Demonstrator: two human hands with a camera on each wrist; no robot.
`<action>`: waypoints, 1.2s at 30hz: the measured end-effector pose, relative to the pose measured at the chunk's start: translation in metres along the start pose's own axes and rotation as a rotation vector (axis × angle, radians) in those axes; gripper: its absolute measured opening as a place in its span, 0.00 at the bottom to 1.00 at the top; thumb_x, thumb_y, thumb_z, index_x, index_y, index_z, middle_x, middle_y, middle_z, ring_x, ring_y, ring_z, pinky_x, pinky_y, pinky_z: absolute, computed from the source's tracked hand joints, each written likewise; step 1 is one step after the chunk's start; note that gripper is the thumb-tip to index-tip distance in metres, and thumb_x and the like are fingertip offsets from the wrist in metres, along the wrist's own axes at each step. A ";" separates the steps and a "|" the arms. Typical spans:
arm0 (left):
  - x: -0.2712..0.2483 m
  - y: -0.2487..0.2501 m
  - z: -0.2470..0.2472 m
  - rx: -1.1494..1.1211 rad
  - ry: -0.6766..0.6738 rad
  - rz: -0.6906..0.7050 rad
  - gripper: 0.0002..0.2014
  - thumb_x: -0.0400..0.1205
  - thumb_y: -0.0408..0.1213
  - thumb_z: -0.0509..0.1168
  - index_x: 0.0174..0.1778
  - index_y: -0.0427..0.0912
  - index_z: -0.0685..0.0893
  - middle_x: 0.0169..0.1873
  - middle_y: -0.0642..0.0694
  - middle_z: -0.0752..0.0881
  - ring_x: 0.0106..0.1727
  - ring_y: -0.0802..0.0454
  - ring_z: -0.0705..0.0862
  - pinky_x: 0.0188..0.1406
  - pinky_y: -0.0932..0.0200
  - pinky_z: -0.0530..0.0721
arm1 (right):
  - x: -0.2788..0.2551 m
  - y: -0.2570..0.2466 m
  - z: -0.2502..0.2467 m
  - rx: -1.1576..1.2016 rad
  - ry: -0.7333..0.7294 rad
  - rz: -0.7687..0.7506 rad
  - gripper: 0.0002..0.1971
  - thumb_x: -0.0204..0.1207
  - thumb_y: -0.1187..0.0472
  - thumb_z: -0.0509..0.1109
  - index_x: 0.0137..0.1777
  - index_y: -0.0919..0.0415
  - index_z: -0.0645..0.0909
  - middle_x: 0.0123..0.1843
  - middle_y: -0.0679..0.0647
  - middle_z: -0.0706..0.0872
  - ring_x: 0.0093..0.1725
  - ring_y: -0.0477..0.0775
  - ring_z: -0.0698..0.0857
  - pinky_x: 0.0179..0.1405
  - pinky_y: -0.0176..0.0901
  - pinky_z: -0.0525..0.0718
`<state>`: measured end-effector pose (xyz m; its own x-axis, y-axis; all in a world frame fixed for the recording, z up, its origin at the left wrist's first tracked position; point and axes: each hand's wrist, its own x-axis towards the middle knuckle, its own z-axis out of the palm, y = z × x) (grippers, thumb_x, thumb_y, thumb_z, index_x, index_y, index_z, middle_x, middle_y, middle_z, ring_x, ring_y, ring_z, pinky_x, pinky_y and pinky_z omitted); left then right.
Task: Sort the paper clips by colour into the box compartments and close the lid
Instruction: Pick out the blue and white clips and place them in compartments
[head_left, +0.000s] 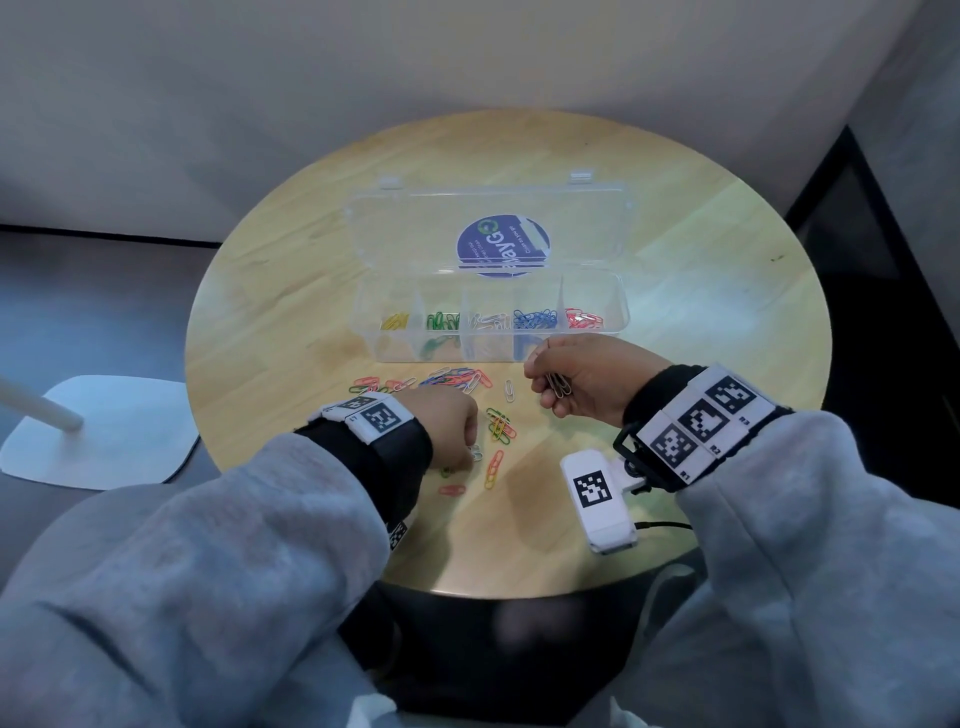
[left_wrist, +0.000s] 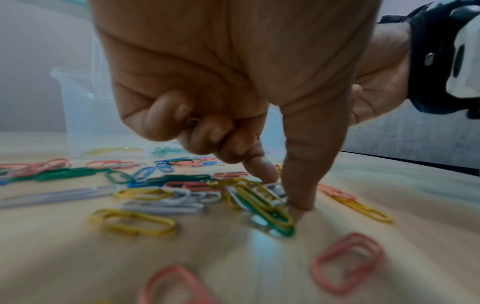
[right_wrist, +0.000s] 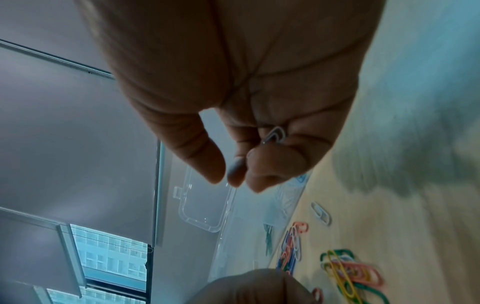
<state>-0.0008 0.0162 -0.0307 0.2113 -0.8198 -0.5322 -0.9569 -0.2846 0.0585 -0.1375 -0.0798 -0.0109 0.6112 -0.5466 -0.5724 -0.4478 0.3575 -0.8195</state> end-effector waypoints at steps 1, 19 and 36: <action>0.000 0.000 0.000 0.000 -0.005 -0.003 0.08 0.74 0.42 0.69 0.35 0.52 0.75 0.40 0.55 0.79 0.42 0.52 0.78 0.27 0.62 0.67 | 0.000 0.000 0.000 -0.004 0.000 0.000 0.09 0.79 0.70 0.60 0.38 0.62 0.72 0.30 0.55 0.73 0.27 0.50 0.72 0.18 0.32 0.71; -0.002 0.006 -0.002 0.017 -0.013 0.079 0.03 0.76 0.37 0.65 0.40 0.51 0.79 0.32 0.56 0.75 0.40 0.52 0.77 0.25 0.64 0.66 | 0.006 0.007 -0.001 -0.544 0.059 -0.047 0.04 0.77 0.61 0.66 0.43 0.60 0.76 0.32 0.53 0.78 0.29 0.51 0.77 0.31 0.39 0.78; -0.005 -0.003 -0.005 -0.166 -0.055 0.056 0.08 0.72 0.38 0.68 0.29 0.49 0.78 0.27 0.55 0.78 0.34 0.53 0.77 0.28 0.63 0.72 | 0.016 0.007 0.013 -1.182 0.105 -0.142 0.12 0.77 0.67 0.62 0.55 0.53 0.80 0.35 0.44 0.72 0.44 0.52 0.76 0.42 0.39 0.73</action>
<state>0.0020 0.0183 -0.0237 0.1430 -0.8095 -0.5694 -0.9199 -0.3210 0.2253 -0.1220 -0.0765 -0.0261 0.6721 -0.6041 -0.4282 -0.7373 -0.5992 -0.3119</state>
